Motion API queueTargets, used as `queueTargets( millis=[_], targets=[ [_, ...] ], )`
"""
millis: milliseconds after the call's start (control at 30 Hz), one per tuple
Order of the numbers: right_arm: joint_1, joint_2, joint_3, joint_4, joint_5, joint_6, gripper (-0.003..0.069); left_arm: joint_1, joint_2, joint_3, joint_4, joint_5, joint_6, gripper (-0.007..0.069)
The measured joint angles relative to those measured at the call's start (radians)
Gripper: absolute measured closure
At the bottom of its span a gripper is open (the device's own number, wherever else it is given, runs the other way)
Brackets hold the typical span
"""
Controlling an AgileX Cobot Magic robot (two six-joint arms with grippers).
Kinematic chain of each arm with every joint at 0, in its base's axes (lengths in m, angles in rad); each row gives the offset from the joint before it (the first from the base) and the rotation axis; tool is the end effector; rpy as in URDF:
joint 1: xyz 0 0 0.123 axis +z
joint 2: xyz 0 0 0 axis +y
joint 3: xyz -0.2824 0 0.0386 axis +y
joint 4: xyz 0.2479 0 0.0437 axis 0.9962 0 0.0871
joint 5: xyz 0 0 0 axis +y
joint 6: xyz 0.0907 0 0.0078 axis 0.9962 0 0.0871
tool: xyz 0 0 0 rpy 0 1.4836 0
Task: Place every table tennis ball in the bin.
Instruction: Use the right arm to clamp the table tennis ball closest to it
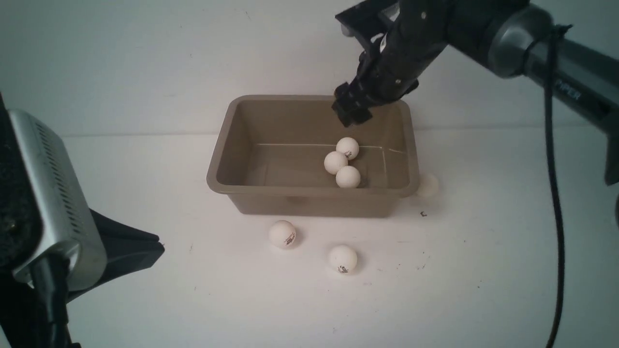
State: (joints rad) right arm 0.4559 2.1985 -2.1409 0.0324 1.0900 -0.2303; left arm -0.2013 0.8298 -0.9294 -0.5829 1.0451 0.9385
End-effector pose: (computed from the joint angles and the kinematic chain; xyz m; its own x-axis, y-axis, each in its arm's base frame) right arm 0.4401 0.2187 0.2788 -0.6685 -0.5657 -0.4828 -0.6096 0.7887 -0.0799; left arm 0.1257 -0.0699 0.3694 -0.2643 0.5747 -0.7745 0.8127 0.5652 0.1420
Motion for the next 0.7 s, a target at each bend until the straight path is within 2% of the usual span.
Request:
queueTargets(
  millis=[67,233,300,400,433,533,567,700],
  targets=[
    [-0.008,-0.019,-0.012,-0.02,0.026,-0.012,0.0129,0.0,0.0,0.0,0.0,0.0,0.0,0.0629],
    [-0.152,-0.105,-0.025,-0.048,0.138,-0.074,0.0127,0.0,0.0,0.0,0.012,0.0,0.0,0.0629],
    [-0.241,-0.138,-0.004,0.012,0.156,-0.126,0.0127,0.0,0.0,0.0,0.022,0.0,0.0,0.0629],
    [-0.363,-0.198,0.077,0.166,0.158,-0.242,0.0127,0.0,0.0,0.0,0.024,0.0,0.0,0.0629],
    [-0.421,-0.225,0.141,0.269,0.159,-0.342,0.0127,0.0,0.0,0.0,0.026,0.0,0.0,0.0629],
    [-0.457,-0.244,0.2,0.354,0.16,-0.431,0.0127,0.0,0.0,0.0,0.026,0.0,0.0,0.0629],
    [-0.478,-0.25,0.264,0.433,0.159,-0.514,0.0127,0.0,0.0,0.0,0.026,0.0,0.0,0.0629],
    [-0.463,-0.248,0.381,0.506,0.156,-0.641,0.0127,0.0,0.0,0.0,0.028,0.001,-0.001,0.0629]
  ],
)
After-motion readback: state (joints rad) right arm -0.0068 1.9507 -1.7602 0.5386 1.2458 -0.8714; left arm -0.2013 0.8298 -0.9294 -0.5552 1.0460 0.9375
